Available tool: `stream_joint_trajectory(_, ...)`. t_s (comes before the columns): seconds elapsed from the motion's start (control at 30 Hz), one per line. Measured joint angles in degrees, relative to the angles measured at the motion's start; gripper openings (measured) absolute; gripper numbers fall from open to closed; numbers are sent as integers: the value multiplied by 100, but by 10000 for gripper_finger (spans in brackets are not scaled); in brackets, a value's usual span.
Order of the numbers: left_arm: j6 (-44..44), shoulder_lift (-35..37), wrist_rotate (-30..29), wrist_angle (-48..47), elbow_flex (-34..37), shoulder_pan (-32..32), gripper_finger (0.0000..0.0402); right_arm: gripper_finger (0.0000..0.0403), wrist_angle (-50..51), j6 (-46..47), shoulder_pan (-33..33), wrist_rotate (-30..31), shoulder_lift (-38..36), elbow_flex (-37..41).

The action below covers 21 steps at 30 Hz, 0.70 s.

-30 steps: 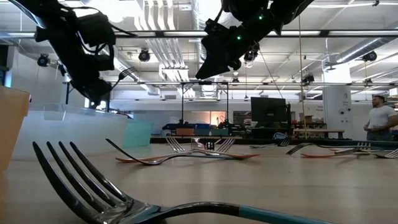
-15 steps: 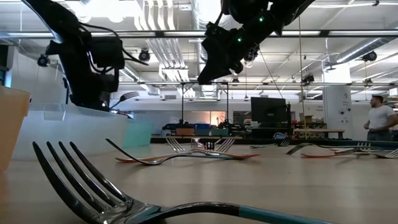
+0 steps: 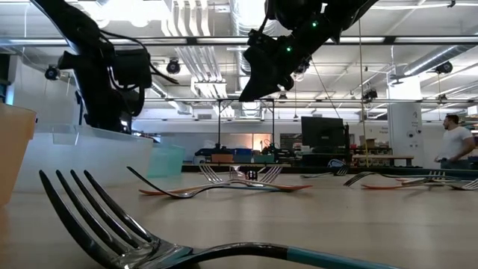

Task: Sort silverware by color (type)
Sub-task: Put the blue fork into the blue bin

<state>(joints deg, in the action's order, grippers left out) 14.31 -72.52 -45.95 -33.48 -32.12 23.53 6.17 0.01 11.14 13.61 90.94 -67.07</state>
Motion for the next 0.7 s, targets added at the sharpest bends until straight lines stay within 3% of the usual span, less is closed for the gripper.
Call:
stream_joint_trajectory(0.33,-1,467,60,-4,0,-11,83,92,763,147,103,8,0,0)
stream_joint_trajectory(0.43,2,715,278,40,-1,-11,84,91,1208,326,222,261,0,0)
stream_joint_trajectory(0.6,41,1081,1201,479,-136,-11,84,91,1871,977,510,1394,0,8)
stream_joint_trajectory(0.7,-126,1227,1968,997,-264,-28,84,91,2146,1342,714,1491,0,53)
